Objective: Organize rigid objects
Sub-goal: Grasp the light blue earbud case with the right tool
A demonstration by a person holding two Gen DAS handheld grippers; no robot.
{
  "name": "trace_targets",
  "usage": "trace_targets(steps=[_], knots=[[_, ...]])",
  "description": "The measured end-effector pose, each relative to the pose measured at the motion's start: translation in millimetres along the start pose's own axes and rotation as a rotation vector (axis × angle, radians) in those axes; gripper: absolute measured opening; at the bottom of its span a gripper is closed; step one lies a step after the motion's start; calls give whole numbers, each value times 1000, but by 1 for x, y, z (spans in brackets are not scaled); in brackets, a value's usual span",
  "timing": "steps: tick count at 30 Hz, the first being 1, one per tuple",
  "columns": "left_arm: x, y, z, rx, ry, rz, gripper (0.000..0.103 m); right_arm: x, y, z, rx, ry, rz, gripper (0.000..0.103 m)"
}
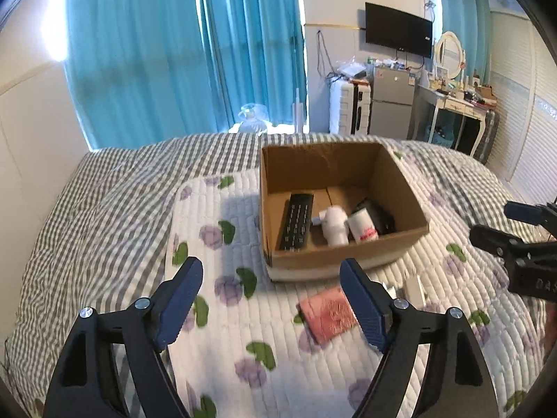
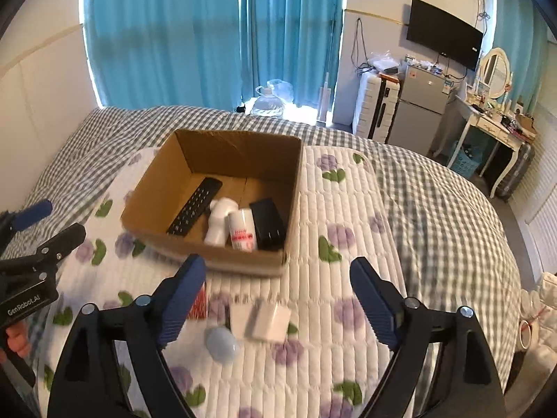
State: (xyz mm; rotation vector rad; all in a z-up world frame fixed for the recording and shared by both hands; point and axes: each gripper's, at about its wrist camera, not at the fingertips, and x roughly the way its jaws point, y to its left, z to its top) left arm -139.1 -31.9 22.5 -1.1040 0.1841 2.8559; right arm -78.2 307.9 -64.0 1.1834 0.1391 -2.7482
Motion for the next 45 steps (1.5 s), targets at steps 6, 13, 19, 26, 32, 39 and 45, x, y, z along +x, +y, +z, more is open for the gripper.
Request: trace_targets(steps=[6, 13, 19, 26, 32, 39, 45], knots=[[17, -5, -37, -14, 51, -9, 84, 1, 13, -40, -2, 37, 23, 88], [51, -6, -84, -27, 84, -1, 84, 54, 39, -93, -16, 94, -25, 88], [70, 1, -110, -45, 110, 7, 84, 91, 41, -122, 48, 176, 9, 87], [73, -3, -113, -28, 121, -2, 84, 125, 38, -129, 161, 253, 84, 81], [79, -3, -116, -23, 136, 21, 84, 143, 45, -132, 135, 267, 74, 65], [81, -4, -118, -21, 147, 31, 84, 128, 52, -137, 74, 230, 75, 40], [73, -15, -105, 6, 162, 20, 84, 96, 50, -130, 44, 160, 82, 40]])
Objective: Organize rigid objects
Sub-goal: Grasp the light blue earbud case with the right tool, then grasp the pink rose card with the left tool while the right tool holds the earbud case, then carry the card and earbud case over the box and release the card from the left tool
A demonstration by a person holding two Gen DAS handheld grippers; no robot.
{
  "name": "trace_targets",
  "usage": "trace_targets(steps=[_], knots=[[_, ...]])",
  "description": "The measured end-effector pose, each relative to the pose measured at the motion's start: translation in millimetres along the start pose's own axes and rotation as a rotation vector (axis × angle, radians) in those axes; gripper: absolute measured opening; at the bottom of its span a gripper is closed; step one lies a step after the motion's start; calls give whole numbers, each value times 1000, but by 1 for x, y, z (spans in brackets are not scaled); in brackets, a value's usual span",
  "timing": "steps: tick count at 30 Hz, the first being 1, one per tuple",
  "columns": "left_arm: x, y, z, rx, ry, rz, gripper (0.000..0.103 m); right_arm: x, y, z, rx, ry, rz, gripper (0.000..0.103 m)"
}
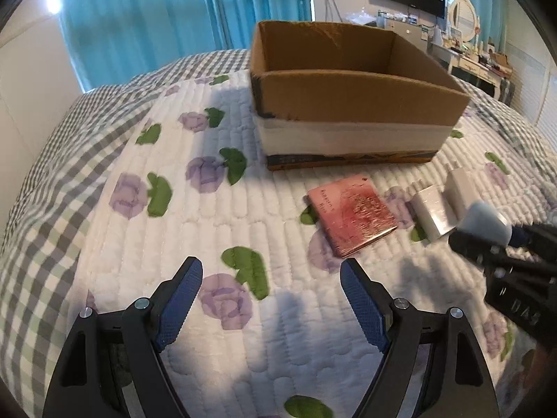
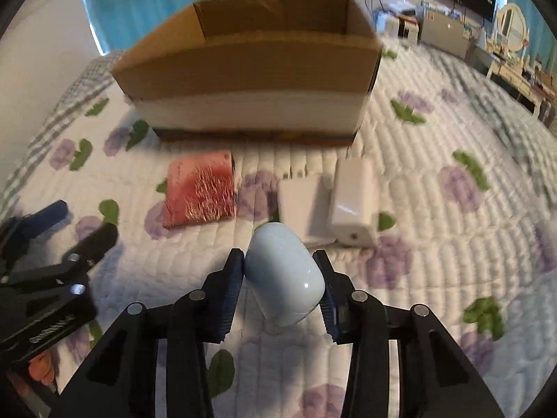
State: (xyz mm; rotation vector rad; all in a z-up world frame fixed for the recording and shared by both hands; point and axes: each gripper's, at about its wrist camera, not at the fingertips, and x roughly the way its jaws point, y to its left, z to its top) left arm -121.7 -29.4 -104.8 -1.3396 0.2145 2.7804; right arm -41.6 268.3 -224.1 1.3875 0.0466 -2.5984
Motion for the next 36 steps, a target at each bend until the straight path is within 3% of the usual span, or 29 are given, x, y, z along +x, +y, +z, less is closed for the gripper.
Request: trace_targets(steps=[5, 12, 17, 20, 24, 28, 36], knots=[[-4, -15, 23, 10, 3, -19, 84, -24, -16, 37, -42, -44, -6, 40], [40, -39, 43, -72, 97, -48, 84, -15, -44, 85, -75, -54, -49, 40], [76, -51, 43, -109, 138, -31, 84, 1, -56, 86, -84, -51, -22, 40], [87, -57, 44, -115, 131, -46, 84, 12, -63, 83, -73, -23, 5, 40], [97, -64, 43, -98, 125, -12, 82, 18, -67, 81, -75, -8, 4, 40], [92, -67, 41, -77, 115, -17, 75, 17, -67, 79, -73, -9, 6, 40], [59, -58, 34, -97, 94, -45, 73, 2, -60, 74, -81, -34, -12, 40]])
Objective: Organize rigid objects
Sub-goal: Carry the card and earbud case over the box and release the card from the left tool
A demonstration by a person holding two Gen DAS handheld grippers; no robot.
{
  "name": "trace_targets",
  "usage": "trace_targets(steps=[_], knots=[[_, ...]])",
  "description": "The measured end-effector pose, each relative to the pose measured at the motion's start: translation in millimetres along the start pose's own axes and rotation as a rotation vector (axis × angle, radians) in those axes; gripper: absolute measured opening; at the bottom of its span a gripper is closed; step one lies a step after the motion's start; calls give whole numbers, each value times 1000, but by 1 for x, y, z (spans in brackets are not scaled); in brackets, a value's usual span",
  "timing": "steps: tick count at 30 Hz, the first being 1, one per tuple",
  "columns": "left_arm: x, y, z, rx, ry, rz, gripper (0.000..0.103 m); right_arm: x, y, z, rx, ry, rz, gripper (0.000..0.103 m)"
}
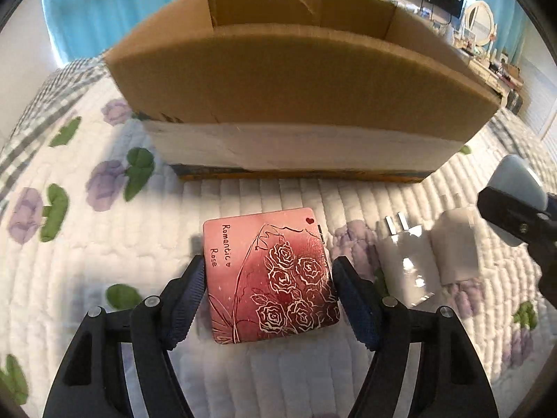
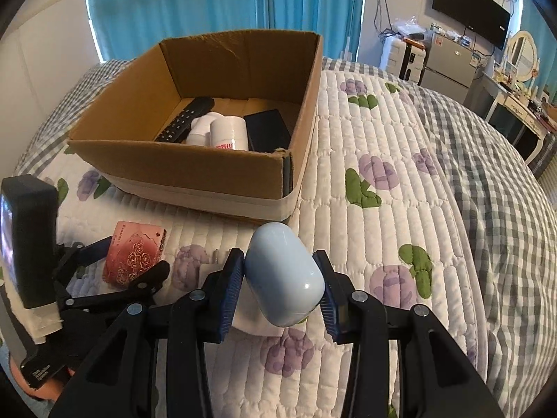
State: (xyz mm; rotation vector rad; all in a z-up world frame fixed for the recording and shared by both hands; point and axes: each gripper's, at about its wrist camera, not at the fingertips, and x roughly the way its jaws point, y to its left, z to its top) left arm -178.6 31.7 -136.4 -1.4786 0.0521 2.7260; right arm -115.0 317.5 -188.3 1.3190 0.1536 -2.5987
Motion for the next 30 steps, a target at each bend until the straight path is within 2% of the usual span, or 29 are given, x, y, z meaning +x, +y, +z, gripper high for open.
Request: trace_targets(steps=[10, 15, 17, 24, 28, 30], knots=[[-84, 15, 11, 17, -153, 7, 73, -43, 12, 6, 7, -64, -22, 40], [-108, 27, 46, 34, -225, 9, 73, -73, 17, 22, -2, -124, -33, 40], [-123, 29, 47, 40, -250, 10, 73, -86, 19, 33, -7, -157, -38, 40], [-122, 31, 86, 70, -283, 18, 73, -111, 17, 73, -11, -248, -40, 40], [-106, 24, 109, 91, -297, 28, 73, -101, 14, 97, -6, -268, -31, 40], [-88, 22, 122, 85, -277, 22, 73, -89, 12, 109, 4, -269, -22, 40]])
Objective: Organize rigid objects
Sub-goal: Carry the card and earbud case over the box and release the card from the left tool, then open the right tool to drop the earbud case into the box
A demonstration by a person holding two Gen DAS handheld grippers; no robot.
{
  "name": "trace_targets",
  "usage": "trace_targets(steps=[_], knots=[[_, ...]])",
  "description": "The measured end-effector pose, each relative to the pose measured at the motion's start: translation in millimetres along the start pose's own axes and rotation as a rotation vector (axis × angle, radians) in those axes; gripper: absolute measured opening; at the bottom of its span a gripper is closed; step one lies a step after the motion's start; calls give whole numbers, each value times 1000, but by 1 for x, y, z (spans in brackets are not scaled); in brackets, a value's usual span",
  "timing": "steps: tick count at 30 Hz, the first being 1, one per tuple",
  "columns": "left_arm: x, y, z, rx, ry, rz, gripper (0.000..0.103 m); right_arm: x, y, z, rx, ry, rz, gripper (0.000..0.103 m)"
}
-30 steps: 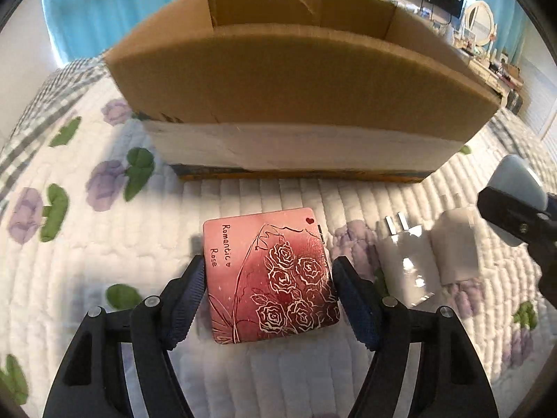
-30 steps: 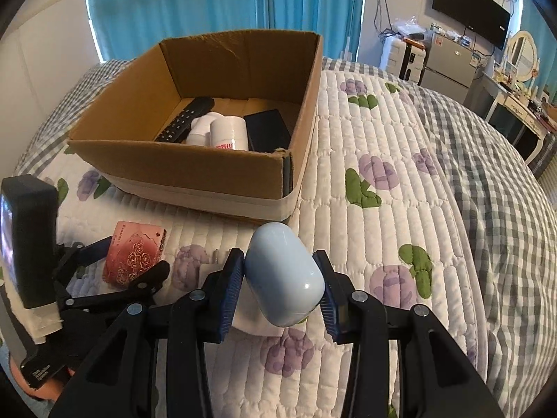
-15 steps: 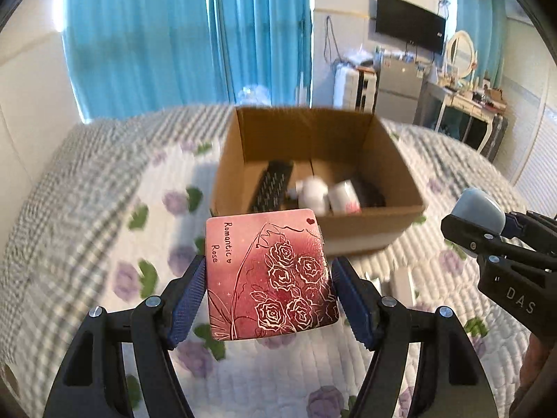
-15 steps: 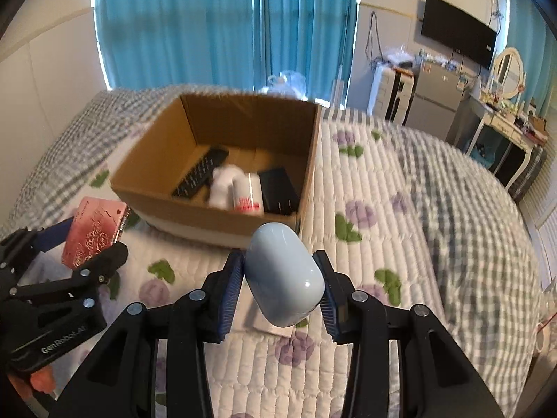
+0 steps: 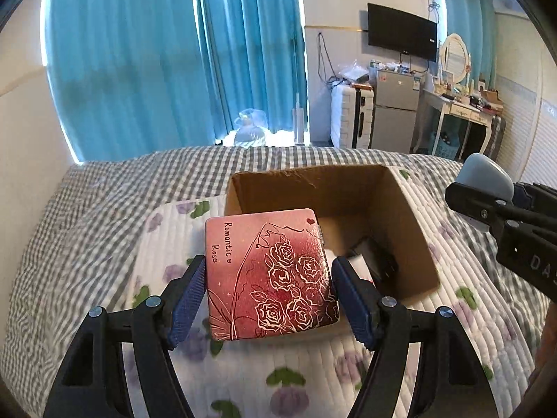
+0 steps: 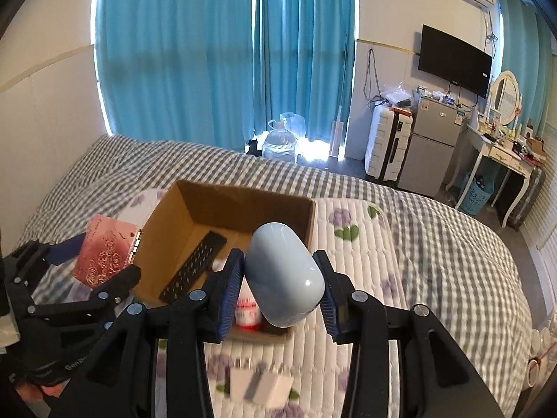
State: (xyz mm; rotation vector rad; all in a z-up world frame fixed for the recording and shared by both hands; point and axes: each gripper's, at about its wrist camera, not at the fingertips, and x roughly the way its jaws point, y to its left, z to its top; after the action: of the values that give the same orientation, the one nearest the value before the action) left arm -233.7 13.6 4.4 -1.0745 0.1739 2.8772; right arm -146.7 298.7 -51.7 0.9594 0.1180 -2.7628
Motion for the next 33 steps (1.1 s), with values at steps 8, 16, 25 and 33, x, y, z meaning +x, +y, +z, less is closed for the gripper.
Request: trace_targets(steps=[8, 16, 25, 33], knots=[[73, -10, 7, 23, 77, 17, 73, 60, -2, 5, 10, 26, 16, 40], [96, -17, 2, 38, 115, -24, 75, 91, -10, 0, -2, 64, 36, 40], [65, -18, 9, 73, 48, -27, 76, 83, -10, -1, 16, 72, 41, 40], [49, 16, 20, 26, 19, 2, 78, 97, 4, 9, 8, 104, 51, 41]])
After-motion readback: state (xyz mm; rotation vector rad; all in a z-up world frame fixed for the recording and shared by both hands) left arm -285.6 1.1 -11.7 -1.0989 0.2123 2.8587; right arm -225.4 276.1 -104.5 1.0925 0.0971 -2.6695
